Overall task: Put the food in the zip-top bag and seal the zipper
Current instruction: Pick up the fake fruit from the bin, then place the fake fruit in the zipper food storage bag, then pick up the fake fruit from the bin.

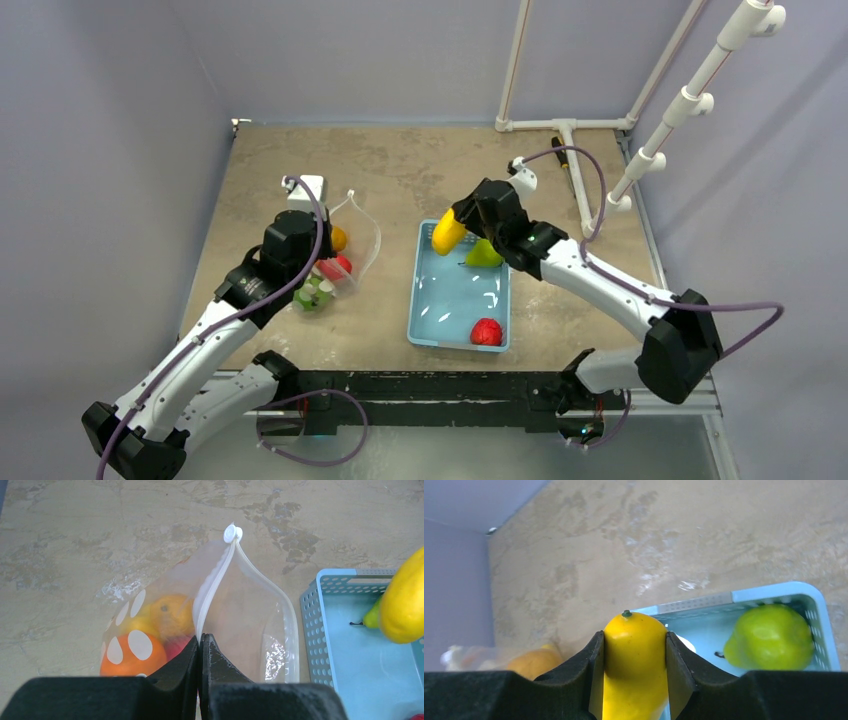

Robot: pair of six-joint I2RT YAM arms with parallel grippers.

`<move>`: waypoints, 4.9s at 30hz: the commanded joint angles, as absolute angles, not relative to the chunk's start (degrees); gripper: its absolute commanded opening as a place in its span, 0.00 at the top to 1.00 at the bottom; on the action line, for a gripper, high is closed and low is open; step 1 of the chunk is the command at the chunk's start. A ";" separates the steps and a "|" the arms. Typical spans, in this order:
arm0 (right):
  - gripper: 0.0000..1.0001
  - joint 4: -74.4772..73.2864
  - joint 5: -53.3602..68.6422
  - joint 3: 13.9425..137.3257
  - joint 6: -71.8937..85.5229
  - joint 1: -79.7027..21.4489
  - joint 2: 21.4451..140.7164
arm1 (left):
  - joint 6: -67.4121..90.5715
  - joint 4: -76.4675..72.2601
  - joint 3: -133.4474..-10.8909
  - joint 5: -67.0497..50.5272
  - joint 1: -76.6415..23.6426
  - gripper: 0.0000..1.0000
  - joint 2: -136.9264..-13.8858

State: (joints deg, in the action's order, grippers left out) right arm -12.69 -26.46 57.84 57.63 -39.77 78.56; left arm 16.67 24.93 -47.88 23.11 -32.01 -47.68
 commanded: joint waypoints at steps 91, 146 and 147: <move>0.19 -31.78 -42.45 69.02 60.78 -61.92 83.42 | 15.38 23.04 -47.74 21.93 -32.25 1.00 -46.19; 0.16 -29.26 -32.83 65.21 37.97 -37.57 95.45 | 15.14 22.59 -47.67 20.37 -32.26 1.00 -45.90; 0.16 -29.27 -32.85 65.21 37.97 -37.39 95.71 | 15.12 22.52 -47.65 20.27 -32.26 1.00 -45.88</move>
